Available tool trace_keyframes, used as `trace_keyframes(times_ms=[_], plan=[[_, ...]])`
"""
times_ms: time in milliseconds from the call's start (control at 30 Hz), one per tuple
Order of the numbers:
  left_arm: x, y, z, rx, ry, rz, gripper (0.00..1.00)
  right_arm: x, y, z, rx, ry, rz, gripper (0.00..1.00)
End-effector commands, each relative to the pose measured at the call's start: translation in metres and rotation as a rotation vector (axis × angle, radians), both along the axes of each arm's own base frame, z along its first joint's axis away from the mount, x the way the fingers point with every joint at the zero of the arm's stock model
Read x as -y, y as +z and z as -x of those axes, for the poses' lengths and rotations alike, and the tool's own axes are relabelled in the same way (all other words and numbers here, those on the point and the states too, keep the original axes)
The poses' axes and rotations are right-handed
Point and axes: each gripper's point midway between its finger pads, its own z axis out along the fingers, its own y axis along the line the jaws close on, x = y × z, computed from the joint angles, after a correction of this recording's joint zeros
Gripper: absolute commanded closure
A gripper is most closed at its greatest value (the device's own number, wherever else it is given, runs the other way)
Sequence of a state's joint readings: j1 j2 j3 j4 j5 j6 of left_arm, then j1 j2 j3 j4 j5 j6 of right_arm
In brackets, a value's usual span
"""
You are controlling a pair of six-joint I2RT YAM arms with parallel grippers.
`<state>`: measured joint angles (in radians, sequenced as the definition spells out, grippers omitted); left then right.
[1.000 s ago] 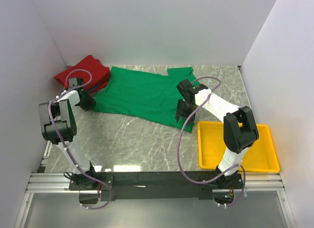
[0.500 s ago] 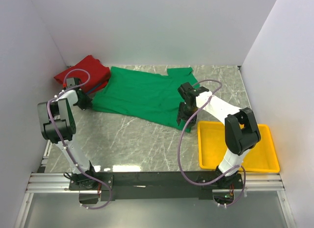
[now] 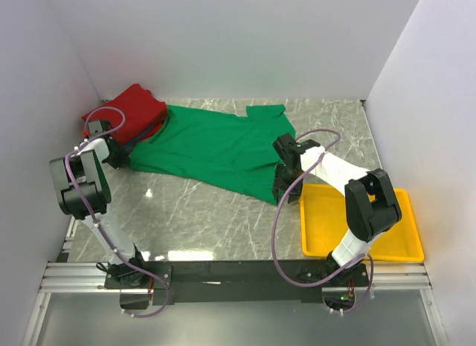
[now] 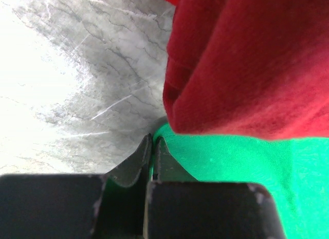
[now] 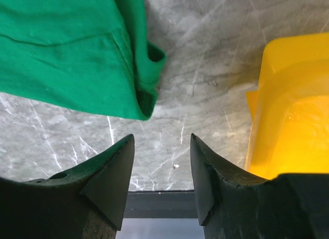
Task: Fold and stack the t-shirts
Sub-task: Fold the tshirt
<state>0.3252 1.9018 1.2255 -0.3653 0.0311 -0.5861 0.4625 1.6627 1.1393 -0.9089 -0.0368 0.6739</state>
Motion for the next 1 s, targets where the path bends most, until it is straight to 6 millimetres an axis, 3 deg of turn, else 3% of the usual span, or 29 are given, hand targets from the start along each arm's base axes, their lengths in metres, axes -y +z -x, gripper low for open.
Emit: trace_keyframes(times_ms=[0, 467, 800, 900, 933, 967], plan=[[-0.001, 0.007, 0.009, -0.004, -0.012, -0.014, 1.0, -0.003, 0.003, -0.014, 0.072, -0.011, -0.006, 0.46], [0.0, 0.005, 0.012, -0.01, -0.02, -0.008, 1.0, -0.006, -0.026, -0.035, 0.063, -0.01, -0.027, 0.51], [0.001, 0.006, 0.012, -0.011, -0.025, -0.007, 1.0, -0.002, -0.047, -0.025, 0.005, -0.014, -0.042, 0.64], [0.002, 0.006, 0.013, -0.014, -0.028, -0.007, 1.0, -0.001, -0.049, -0.021, -0.008, -0.014, -0.041, 0.78], [0.001, 0.006, 0.014, -0.018, -0.026, -0.014, 1.0, 0.001, -0.05, -0.018, -0.018, -0.014, -0.033, 0.9], [0.0, 0.006, 0.016, -0.021, -0.024, -0.016, 1.0, 0.002, -0.051, -0.017, -0.024, -0.017, -0.031, 0.94]])
